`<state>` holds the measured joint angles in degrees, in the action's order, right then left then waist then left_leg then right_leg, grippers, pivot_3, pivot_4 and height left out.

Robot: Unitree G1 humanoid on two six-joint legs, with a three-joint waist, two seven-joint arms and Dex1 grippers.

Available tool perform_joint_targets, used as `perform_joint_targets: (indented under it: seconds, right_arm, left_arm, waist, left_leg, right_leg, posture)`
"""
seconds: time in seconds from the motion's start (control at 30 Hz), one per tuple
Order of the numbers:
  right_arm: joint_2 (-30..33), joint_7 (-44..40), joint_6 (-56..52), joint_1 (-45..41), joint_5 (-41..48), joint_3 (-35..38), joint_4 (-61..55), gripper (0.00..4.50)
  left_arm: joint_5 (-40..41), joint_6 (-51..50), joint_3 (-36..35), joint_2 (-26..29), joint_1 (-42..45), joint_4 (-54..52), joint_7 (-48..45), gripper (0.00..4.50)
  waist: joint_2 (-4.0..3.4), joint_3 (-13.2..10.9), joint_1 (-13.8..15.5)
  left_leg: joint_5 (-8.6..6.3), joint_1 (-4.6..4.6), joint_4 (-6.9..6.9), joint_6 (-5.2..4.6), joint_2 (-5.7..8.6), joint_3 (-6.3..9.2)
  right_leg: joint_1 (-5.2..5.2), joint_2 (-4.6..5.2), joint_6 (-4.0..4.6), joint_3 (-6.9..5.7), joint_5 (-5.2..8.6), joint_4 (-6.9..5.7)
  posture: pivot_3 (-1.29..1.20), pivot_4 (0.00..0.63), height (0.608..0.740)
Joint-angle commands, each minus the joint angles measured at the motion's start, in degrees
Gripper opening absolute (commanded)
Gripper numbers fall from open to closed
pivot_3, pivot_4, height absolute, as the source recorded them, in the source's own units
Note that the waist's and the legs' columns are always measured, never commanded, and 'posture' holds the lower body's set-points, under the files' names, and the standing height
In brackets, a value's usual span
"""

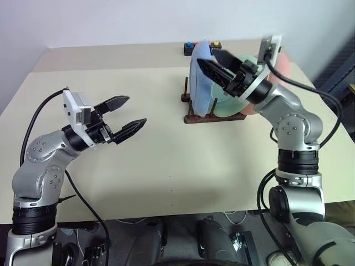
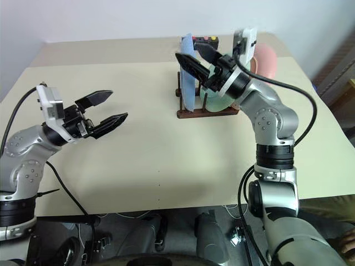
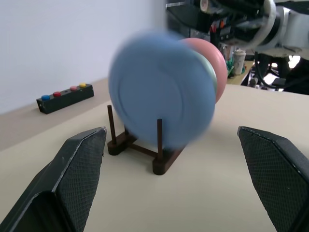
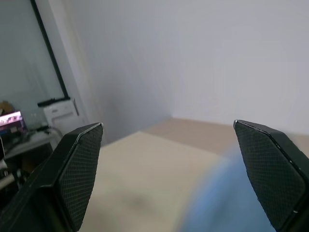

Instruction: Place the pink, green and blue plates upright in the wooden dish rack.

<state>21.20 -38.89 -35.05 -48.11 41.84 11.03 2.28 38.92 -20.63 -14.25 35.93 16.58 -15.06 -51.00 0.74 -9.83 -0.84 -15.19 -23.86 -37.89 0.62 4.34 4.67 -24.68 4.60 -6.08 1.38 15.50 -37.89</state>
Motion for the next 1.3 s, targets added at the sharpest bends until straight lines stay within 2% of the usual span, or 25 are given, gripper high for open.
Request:
perform_joint_targets:
  seconds: [0.03, 0.33, 0.57, 0.77, 0.87, 1.0, 1.2, 1.3]
  right_arm:
    - [-0.81, -0.75, 1.16, 0.8, -0.18, -0.97, -2.4, 4.42]
    - [-0.68, 0.08, 3.01, 0.59, -1.32, 0.16, -0.49, 4.42]
    - [4.57, -2.02, 6.85, 0.42, -4.12, 1.6, 1.77, 4.42]
    - [11.34, -8.95, 8.52, 5.86, -4.4, 2.92, -0.7, 4.42]
    - [16.47, -12.54, 11.52, 9.58, -8.38, 2.1, 0.3, 4.42]
    - [20.87, -13.75, 12.94, 13.5, -9.08, 5.74, 2.77, 4.42]
    - [21.69, -13.43, 11.76, 20.01, -8.97, 6.61, -0.56, 4.42]
    - [21.52, -12.79, 10.97, 21.19, -7.93, 7.57, -1.53, 3.56]
  left_arm:
    - [-0.03, 1.38, -0.49, -0.04, 0.93, -0.63, -0.2, 4.5]
    - [0.06, 1.11, -0.82, 0.14, 0.55, -1.15, 0.02, 4.5]
    - [-0.21, 0.76, -0.6, 1.17, 0.24, -0.84, -1.33, 4.5]
    - [-0.03, -0.22, -1.13, 3.83, 0.47, 1.36, -5.11, 4.5]
    - [-0.65, 0.61, -1.65, 5.32, 1.48, 3.67, -6.61, 4.5]
    - [0.11, 0.04, -1.72, 5.7, 2.32, 4.22, -7.25, 4.5]
    - [1.41, -2.43, 1.41, 5.26, 3.59, 3.87, -10.39, 4.5]
    - [0.56, -1.93, 2.29, 4.77, 5.59, 5.73, -10.91, 4.5]
  waist:
    - [0.0, 0.0, -0.01]
    - [0.0, 0.0, 0.07]
    - [0.0, 0.0, 0.08]
    - [-0.01, -0.01, 0.25]
    - [-0.01, -0.01, 0.3]
    - [-0.01, -0.01, 0.18]
    - [-0.02, -0.01, 0.2]
    - [-0.04, -0.02, 0.21]
  left_leg:
    - [0.0, 0.0, 0.0, 0.0, 0.0, 0.0]
    - [0.0, 0.0, 0.0, 0.0, 0.01, 0.0]
    - [0.0, 0.0, 0.0, 0.0, 0.01, 0.0]
    - [-0.01, 0.0, 0.0, -0.01, 0.0, 0.0]
    - [-0.04, 0.0, -0.01, -0.07, 0.01, 0.0]
    - [-0.05, 0.01, -0.01, -0.09, 0.0, 0.0]
    - [-0.06, 0.02, 0.0, -0.1, -0.01, 0.0]
    - [-0.06, 0.02, -0.01, -0.1, -0.01, 0.0]
  right_leg:
    - [0.0, 0.0, 0.0, 0.0, 0.0, 0.01]
    - [0.01, 0.01, 0.0, 0.01, 0.0, 0.01]
    - [0.02, 0.01, 0.0, 0.0, 0.0, 0.02]
    - [0.04, 0.02, 0.0, 0.0, 0.0, 0.04]
    - [0.1, 0.03, 0.0, 0.0, 0.0, 0.13]
    - [0.12, 0.02, 0.0, -0.02, 0.0, 0.15]
    - [0.17, 0.03, 0.0, 0.01, 0.0, 0.24]
    - [0.17, 0.03, 0.0, 0.01, -0.01, 0.24]
  posture:
    - [0.0, 0.15, 0.74]
    - [0.0, 0.15, 0.74]
    - [0.0, 0.15, 0.74]
    - [0.0, 0.15, 0.74]
    - [0.0, 0.15, 0.74]
    - [0.0, 0.15, 0.74]
    - [0.0, 0.15, 0.74]
    - [0.0, 0.15, 0.74]
